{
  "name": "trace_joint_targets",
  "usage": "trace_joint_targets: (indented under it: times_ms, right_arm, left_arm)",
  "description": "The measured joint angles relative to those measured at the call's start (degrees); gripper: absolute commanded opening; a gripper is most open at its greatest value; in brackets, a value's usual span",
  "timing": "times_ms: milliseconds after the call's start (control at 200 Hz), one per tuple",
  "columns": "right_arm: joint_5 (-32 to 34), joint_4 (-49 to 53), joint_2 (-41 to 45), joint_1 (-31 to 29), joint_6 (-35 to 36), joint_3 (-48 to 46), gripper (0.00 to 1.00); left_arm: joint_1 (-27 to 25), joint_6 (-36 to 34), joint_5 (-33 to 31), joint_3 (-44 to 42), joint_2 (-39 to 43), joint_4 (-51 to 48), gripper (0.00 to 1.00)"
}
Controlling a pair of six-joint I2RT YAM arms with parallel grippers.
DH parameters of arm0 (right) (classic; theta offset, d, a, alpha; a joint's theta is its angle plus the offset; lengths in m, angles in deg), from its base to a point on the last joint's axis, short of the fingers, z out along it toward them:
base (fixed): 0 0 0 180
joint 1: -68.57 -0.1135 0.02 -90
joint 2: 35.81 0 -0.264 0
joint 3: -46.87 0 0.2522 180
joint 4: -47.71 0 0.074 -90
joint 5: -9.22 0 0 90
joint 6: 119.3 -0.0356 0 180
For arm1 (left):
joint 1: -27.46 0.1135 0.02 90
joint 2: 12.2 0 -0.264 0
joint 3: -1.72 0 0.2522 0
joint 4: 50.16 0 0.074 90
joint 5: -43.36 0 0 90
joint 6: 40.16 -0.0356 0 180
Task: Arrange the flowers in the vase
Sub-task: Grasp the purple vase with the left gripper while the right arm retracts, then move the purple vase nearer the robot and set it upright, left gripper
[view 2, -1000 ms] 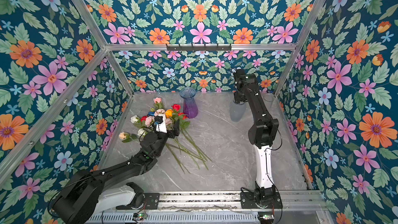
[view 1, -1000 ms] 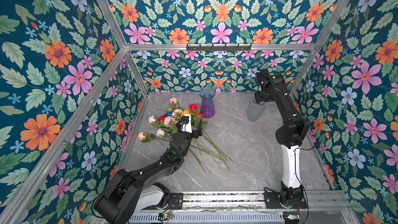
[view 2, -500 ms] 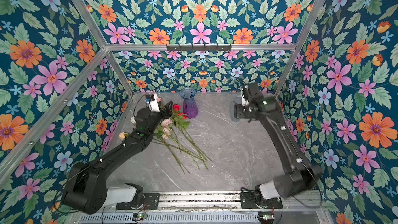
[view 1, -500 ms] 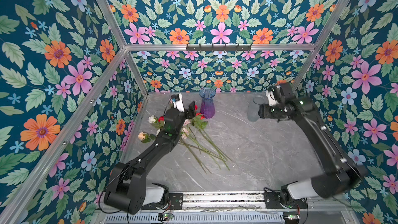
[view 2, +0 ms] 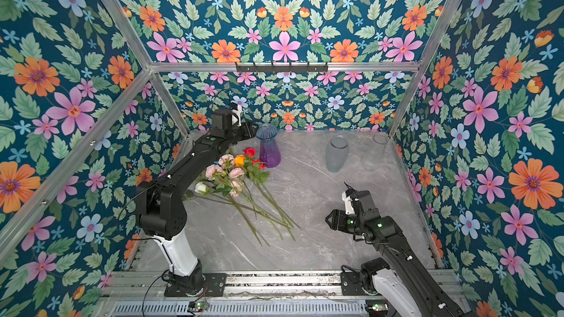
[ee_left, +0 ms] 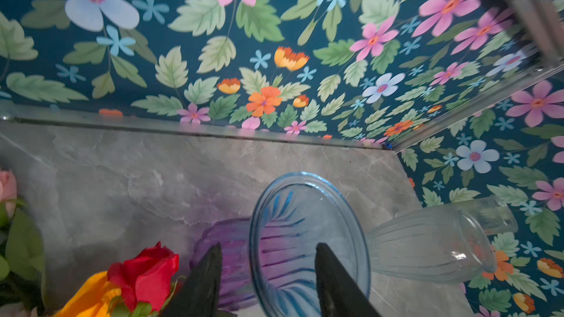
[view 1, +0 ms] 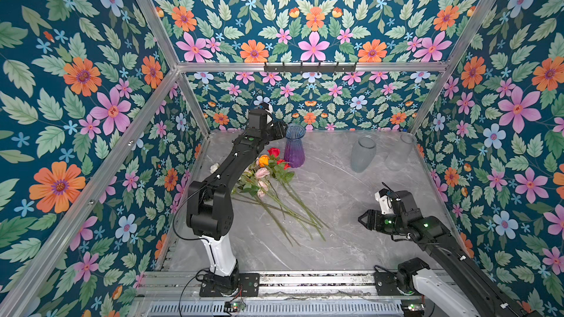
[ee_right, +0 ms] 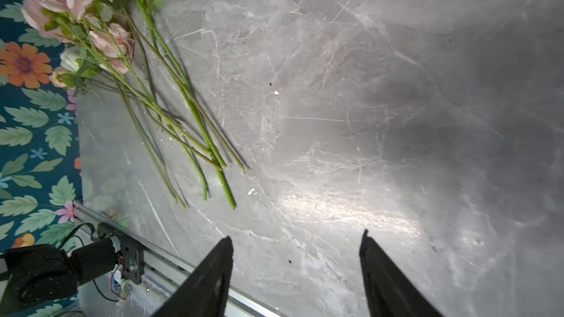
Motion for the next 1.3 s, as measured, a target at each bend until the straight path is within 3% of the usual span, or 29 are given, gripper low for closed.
trace_joint_targets:
  times_ms: [260, 415, 520, 645, 945, 1300]
  right_arm:
    - [-0.6, -5.1, 0.4, -0.1, -1.2, -5.2, 0.64]
    - [0.0, -7.2, 0.5, -0.2, -1.3, -6.5, 0.64]
    - [0.5, -8.4, 0.0, -0.2, -1.3, -6.6, 0.64]
    - [1.5, -9.2, 0.3, -0.2, -1.1, -6.9, 0.64]
    - [2.7, -9.7, 1.9, -0.3, -1.1, -7.2, 0.64]
    - [3.0, -9.7, 3.7, -0.3, -1.1, -7.6, 0.64]
  left_arm:
    - [0.0, -0.3, 0.9, 8.1, -7.2, -8.0, 0.47]
    - [-0.1, -0.8, 1.8, 13.2, -10.7, -10.7, 0.25]
    - [0.0, -1.1, 2.6, 15.1, -11.4, -13.2, 0.17]
    - [0.0, -1.8, 2.3, 14.5, -10.3, -14.6, 0.0]
    - [-1.8, -4.3, 3.5, 8.1, -2.5, -20.2, 0.0]
    - [-15.8, -3.2, 8.4, 1.2, 4.1, -25.3, 0.0]
